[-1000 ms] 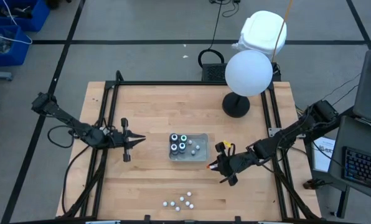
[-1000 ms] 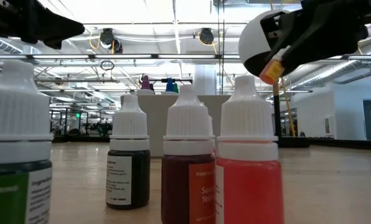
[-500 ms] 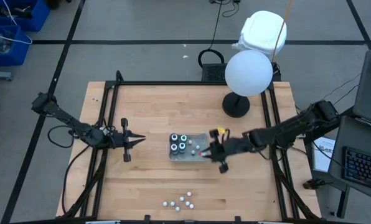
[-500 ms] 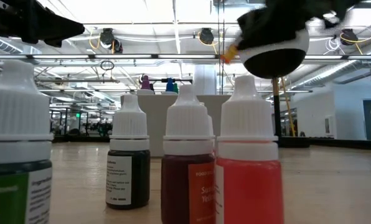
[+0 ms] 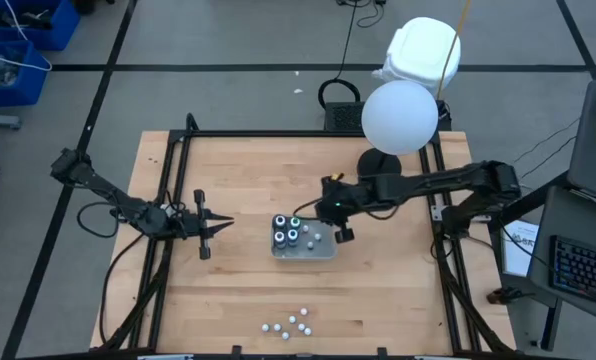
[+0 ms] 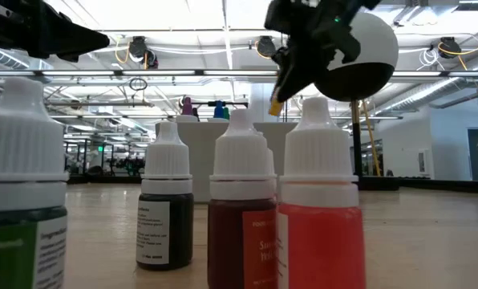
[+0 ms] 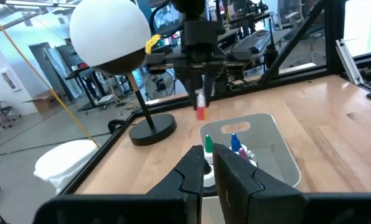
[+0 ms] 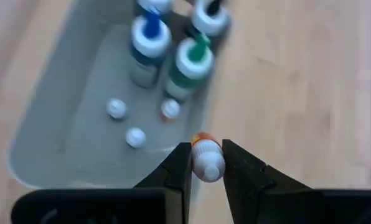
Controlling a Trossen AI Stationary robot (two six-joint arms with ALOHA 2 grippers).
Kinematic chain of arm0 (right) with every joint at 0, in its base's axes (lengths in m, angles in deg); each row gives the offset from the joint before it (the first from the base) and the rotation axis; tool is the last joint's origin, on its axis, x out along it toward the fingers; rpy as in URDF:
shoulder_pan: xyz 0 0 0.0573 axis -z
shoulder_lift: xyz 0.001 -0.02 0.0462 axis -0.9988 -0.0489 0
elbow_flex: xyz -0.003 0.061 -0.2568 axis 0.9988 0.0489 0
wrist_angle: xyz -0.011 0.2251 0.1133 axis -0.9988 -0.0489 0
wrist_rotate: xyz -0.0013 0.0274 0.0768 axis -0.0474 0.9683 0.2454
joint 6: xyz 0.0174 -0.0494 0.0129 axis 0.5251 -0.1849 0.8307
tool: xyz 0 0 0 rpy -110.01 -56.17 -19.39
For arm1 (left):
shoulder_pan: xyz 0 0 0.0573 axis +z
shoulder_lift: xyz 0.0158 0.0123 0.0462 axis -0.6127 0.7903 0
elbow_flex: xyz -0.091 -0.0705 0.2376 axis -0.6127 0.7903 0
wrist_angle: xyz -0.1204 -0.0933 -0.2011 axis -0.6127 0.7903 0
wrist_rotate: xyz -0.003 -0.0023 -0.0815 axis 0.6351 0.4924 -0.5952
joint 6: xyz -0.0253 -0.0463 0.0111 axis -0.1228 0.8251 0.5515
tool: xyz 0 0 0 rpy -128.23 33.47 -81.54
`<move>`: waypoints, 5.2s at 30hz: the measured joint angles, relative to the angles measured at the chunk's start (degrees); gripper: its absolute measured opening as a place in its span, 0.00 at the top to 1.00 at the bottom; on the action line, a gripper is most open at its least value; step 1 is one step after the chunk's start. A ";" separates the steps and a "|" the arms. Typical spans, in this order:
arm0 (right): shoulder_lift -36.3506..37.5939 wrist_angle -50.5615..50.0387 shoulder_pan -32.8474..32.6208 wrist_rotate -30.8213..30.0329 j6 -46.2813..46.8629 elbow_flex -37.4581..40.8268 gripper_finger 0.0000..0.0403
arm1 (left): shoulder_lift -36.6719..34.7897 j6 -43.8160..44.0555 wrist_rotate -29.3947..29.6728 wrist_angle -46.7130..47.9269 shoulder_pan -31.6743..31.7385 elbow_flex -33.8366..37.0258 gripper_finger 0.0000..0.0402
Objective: Pick & Place food coloring
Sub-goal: Put the small orange food coloring bottle into the gray bin, then put the small blue food coloring bottle into the gray bin
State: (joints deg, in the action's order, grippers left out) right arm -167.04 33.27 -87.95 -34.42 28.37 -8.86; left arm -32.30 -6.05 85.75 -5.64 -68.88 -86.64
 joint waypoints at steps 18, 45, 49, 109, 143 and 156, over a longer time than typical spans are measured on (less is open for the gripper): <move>-14.77 -7.81 -0.74 4.85 0.68 -7.38 0.85 | 0.00 0.09 -0.04 0.47 0.00 0.00 0.90; -14.62 -1.24 -0.83 0.62 5.59 -2.33 0.85 | 0.00 0.07 -0.09 0.06 0.00 0.00 0.90; -14.62 1.23 -0.83 0.67 5.98 -0.59 0.85 | 0.00 0.00 -0.09 0.06 0.00 0.00 0.90; 41.80 35.80 -8.29 13.22 8.29 40.68 0.99 | 0.00 5.13 -0.04 0.25 0.00 0.00 0.90; 52.59 55.89 -10.78 14.06 3.79 58.80 1.00 | 0.01 4.88 0.11 -3.58 4.34 0.00 0.90; 52.38 57.28 -11.69 7.89 7.03 58.78 1.00 | 0.02 13.62 -0.07 6.46 5.62 0.00 0.90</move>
State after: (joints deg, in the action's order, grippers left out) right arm -114.66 90.55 -99.64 -26.53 35.40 49.92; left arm -32.27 7.57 85.68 0.82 -63.26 -86.64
